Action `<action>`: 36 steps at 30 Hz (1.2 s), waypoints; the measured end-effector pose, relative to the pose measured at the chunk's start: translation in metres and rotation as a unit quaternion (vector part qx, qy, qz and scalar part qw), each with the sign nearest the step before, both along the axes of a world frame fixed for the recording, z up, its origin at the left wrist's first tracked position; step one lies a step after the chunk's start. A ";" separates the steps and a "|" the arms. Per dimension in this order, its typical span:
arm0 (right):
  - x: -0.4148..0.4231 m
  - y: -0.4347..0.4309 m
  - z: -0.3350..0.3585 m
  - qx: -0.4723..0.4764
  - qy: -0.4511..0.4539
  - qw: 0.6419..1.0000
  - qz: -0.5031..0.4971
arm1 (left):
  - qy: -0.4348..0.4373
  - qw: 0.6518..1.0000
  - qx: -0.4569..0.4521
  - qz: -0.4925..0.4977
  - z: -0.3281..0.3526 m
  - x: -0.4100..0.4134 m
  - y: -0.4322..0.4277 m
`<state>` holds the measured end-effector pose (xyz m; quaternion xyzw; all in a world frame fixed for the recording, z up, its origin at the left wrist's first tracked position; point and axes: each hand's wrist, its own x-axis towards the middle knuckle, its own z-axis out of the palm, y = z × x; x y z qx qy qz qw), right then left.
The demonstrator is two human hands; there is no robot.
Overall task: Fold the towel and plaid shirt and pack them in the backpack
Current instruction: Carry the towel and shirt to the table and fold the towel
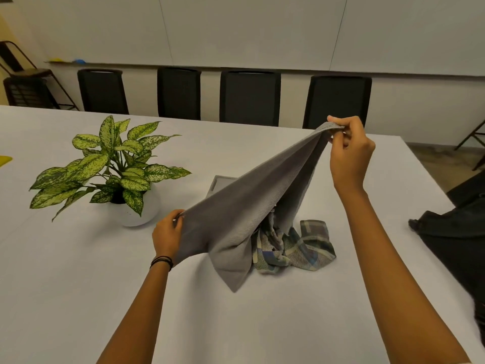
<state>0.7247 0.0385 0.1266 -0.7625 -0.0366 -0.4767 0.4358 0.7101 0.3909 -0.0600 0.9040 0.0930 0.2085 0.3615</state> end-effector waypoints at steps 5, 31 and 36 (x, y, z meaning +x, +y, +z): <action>-0.008 -0.005 0.003 0.006 -0.004 1.000 -0.016 | -0.019 0.999 -0.045 0.011 0.013 0.008 0.005; -0.100 -0.080 0.021 0.147 -0.040 0.979 -0.135 | -0.166 0.985 -0.052 -0.009 0.099 -0.033 -0.043; -0.113 -0.094 0.013 0.188 -0.030 0.970 -0.151 | -0.172 0.981 0.010 -0.090 0.110 -0.045 -0.038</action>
